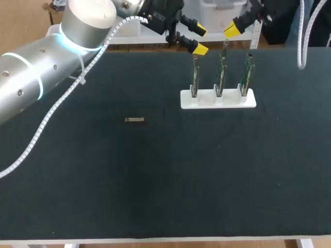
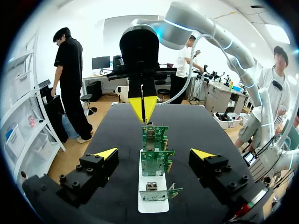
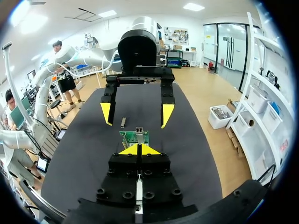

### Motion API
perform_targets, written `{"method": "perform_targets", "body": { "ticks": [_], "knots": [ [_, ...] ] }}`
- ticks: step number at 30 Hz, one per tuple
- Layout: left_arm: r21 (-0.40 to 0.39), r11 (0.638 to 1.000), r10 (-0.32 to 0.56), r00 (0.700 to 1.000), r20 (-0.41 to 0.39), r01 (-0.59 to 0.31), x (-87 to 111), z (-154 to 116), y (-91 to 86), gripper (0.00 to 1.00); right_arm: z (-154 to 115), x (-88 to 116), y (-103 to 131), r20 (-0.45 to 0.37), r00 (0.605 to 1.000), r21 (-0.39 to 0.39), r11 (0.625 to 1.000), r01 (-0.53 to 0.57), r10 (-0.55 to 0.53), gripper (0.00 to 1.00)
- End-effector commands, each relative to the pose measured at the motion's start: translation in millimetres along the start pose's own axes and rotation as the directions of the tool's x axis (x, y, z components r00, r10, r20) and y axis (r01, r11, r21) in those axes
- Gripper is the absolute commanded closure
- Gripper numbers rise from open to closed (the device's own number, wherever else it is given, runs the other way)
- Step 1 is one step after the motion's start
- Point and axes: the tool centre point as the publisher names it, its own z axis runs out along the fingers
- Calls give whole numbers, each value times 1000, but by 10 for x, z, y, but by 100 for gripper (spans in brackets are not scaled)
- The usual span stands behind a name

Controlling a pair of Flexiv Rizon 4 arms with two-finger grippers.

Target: Pick up the optical module with the left hand, and insert it into the network port with the right hand.

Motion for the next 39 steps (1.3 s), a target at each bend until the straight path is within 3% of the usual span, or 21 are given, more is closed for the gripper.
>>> {"method": "perform_targets", "body": {
  "ticks": [1, 39],
  "knots": [
    [-5, 1000, 1, 1000, 0, -1, 5, -2, -25, 0, -7, -2, -62, 0, 1000, -124, 992, -4, 4, 100],
    [-5, 1000, 1, 1000, 0, -1, 5, -2, -25, 0, 73, 64, 16, -16, 1000, -146, 989, -17, 15, 100]
  ]
}}
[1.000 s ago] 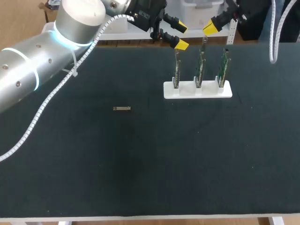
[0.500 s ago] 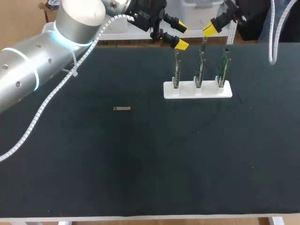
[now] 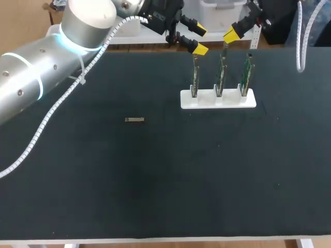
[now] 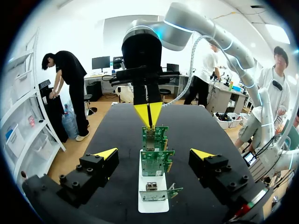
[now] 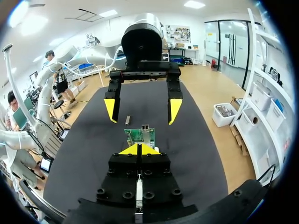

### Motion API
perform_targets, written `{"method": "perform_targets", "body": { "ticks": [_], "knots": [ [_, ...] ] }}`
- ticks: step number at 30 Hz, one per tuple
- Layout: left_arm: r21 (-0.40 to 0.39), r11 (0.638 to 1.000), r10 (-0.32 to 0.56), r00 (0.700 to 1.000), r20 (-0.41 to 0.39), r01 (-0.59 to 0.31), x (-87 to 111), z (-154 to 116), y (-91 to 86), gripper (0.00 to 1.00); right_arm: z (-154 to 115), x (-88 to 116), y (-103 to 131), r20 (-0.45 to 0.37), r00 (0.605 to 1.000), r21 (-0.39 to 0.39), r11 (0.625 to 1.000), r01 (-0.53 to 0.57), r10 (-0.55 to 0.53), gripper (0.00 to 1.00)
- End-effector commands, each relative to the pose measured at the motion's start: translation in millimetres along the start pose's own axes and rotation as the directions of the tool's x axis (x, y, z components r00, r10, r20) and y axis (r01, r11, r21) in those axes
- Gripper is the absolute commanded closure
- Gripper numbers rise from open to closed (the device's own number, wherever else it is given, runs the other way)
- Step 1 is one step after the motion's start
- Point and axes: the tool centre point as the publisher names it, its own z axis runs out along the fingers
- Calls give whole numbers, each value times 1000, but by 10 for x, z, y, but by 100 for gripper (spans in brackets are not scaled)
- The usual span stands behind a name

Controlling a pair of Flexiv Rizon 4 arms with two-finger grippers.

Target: Pick up the optical module with the left hand, and insert it into the network port with the right hand.

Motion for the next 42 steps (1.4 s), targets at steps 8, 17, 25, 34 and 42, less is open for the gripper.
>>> {"method": "perform_targets", "body": {
  "ticks": [8, 17, 25, 34, 42],
  "knots": [
    [-5, 1000, 1, 1000, 0, -1, 5, -2, -25, 0, 32, 10, -70, -10, 1000, -122, 993, -6, 4, 100],
    [-5, 1000, 1, 1000, 0, -1, 5, -2, -25, 0, 91, 58, -59, -24, 1000, -132, 991, -15, 11, 100],
    [-5, 1000, 1, 1000, 0, -1, 5, -2, -25, 0, 116, 101, -49, -32, 999, -138, 990, -28, 24, 100],
    [-5, 1000, 1, 1000, 0, -1, 5, -2, -25, 0, 154, 142, -35, -48, 998, -144, 989, -34, 27, 100],
    [-5, 1000, 1, 1000, 0, -1, 5, -2, -25, 0, 166, 176, -36, -53, 998, -149, 988, -42, 34, 100]
  ]
}}
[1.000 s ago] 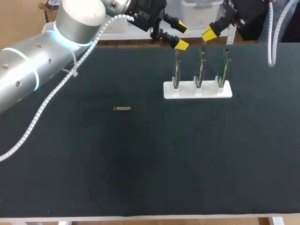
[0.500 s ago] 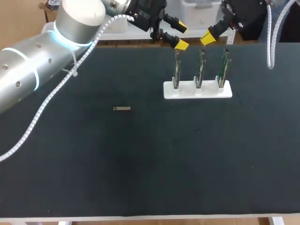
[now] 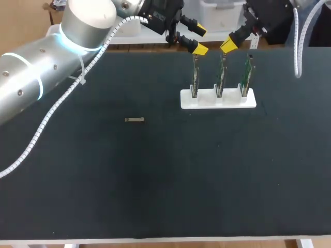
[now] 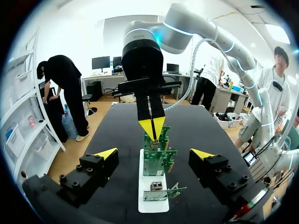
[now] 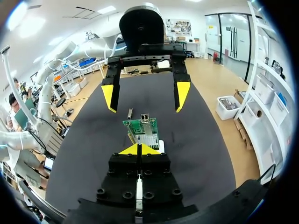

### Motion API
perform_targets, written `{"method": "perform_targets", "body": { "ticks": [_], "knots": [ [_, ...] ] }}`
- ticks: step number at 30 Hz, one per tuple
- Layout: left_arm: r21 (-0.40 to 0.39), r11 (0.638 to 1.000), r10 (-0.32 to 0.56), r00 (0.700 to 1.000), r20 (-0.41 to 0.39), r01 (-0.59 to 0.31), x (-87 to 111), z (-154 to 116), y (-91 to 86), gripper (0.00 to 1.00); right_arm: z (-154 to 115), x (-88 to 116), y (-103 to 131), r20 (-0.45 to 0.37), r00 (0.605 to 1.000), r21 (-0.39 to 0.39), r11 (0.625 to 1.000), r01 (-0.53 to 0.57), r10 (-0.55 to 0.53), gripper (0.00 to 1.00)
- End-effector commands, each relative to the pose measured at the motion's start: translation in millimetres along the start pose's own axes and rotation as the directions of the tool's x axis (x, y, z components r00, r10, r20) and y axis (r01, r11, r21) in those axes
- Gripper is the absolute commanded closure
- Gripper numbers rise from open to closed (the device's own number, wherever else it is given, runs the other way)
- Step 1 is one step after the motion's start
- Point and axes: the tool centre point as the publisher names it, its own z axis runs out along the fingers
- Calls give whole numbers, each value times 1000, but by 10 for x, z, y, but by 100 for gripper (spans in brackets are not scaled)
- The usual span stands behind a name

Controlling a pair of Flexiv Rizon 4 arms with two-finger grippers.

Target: Pick up the optical module with the left hand, and insert it into the network port with the right hand.

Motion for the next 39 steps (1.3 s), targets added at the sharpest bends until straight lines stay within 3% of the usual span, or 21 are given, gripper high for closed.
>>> {"method": "perform_targets", "body": {
  "ticks": [1, 39],
  "knots": [
    [-5, 1000, 1, 1000, 0, -1, 5, -2, -25, 0, -12, -1, -79, -2, 1000, -122, 992, -3, 2, 100],
    [-5, 1000, 1, 1000, 0, -1, 5, -2, -25, 0, 43, 97, -66, -14, 1000, -136, 990, -24, 23, 100]
  ]
}}
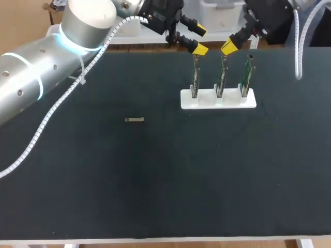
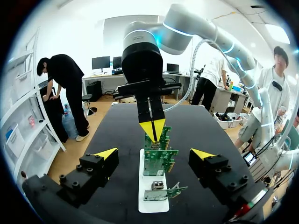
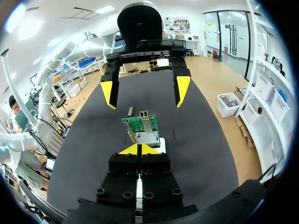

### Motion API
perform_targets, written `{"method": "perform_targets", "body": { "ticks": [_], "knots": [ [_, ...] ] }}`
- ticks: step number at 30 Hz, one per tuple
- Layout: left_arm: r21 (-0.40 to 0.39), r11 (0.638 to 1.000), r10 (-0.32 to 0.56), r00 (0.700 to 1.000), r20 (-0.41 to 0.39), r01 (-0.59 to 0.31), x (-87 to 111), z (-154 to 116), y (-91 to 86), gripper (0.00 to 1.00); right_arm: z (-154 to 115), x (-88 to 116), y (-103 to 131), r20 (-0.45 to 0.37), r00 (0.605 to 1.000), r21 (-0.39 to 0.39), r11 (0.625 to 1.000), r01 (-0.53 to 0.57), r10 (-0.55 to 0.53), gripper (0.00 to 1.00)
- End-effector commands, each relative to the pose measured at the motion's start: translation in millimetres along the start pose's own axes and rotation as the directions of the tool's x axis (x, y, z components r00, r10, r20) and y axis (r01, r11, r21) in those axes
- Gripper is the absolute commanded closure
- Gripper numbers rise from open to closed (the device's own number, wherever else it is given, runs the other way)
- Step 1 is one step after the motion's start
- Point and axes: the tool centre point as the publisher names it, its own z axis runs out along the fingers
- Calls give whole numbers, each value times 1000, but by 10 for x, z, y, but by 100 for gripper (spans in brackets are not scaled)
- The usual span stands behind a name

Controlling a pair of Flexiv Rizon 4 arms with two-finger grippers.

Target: Pick up the optical module with the left hand, and insert it into the network port with the right hand.

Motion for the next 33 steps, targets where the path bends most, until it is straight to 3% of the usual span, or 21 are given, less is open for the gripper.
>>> {"method": "perform_targets", "body": {
  "ticks": [1, 26, 33],
  "knots": [
    [-5, 1000, 1, 1000, 0, -1, 5, -2, -25, 0, 22, 36, -75, -4, 1000, -131, 991, -3, 3, 100],
    [-5, 1000, 1, 1000, 0, -1, 5, -2, -25, 0, 22, 58, -70, -3, 1000, -133, 991, -15, 14, 100],
    [-5, 1000, 1, 1000, 0, -1, 5, -2, -25, 0, -119, -40, -59, 56, 998, -131, 991, -18, 26, 100]
  ]
}}
